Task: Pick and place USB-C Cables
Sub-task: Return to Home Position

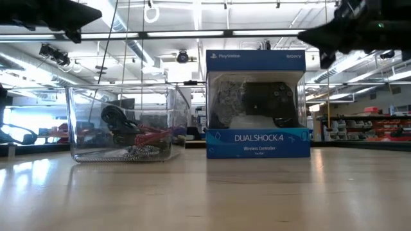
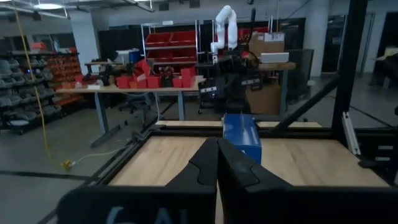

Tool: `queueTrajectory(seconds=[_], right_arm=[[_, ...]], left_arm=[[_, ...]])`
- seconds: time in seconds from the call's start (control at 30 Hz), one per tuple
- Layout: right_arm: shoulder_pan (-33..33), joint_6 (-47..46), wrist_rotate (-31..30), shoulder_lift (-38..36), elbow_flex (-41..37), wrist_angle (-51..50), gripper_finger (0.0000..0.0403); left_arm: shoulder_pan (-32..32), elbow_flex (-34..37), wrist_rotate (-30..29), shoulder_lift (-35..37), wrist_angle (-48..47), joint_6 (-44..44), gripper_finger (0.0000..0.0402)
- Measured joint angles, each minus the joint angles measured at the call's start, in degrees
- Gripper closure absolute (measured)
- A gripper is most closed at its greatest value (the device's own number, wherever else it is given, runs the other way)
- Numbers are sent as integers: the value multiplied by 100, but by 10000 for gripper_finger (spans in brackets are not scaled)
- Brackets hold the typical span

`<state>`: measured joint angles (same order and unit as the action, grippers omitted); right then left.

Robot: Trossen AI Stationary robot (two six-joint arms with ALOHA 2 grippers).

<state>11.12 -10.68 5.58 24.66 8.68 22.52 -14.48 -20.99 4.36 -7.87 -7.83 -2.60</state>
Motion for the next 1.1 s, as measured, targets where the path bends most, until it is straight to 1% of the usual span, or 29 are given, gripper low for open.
queueTrajectory(seconds=[0.13, 0.2, 0.3, 0.4, 0.5, 0.6, 0.73, 0.87, 0.97, 1.1], right_arm=[[-146, -119, -183, -277, -436, 57, 401], [-237, -136, -317, -360, -622, 190, 402], [-346, -131, -487, -468, -800, 320, 402], [-412, -127, -561, -529, -831, 254, 402], [-498, -124, -559, -524, -831, 197, 402], [-557, -120, -592, -524, -831, 110, 402], [-575, -118, -610, -522, -831, -52, 401], [-575, -98, -607, -522, -831, -109, 401], [-575, 23, -605, -522, -831, -212, 401], [-575, 140, -603, -520, -831, -231, 401]], left_arm=[[2, 7, -110, 293, -425, 79, 397], [2, 201, -211, 410, -320, 171, 397], [2, 765, -245, 610, 364, 275, 397], [2, 1338, -444, 762, 980, 363, 397], [2, 1779, -476, 763, 1359, 458, 397], [2, 2037, -476, 761, 1539, 582, 397], [32, 2048, -433, 755, 1510, 690, 397], [191, 2048, -416, 753, 1418, 796, 397], [330, 2050, -526, 751, 1100, 794, 397], [518, 2050, -584, 753, 1112, 770, 397]])
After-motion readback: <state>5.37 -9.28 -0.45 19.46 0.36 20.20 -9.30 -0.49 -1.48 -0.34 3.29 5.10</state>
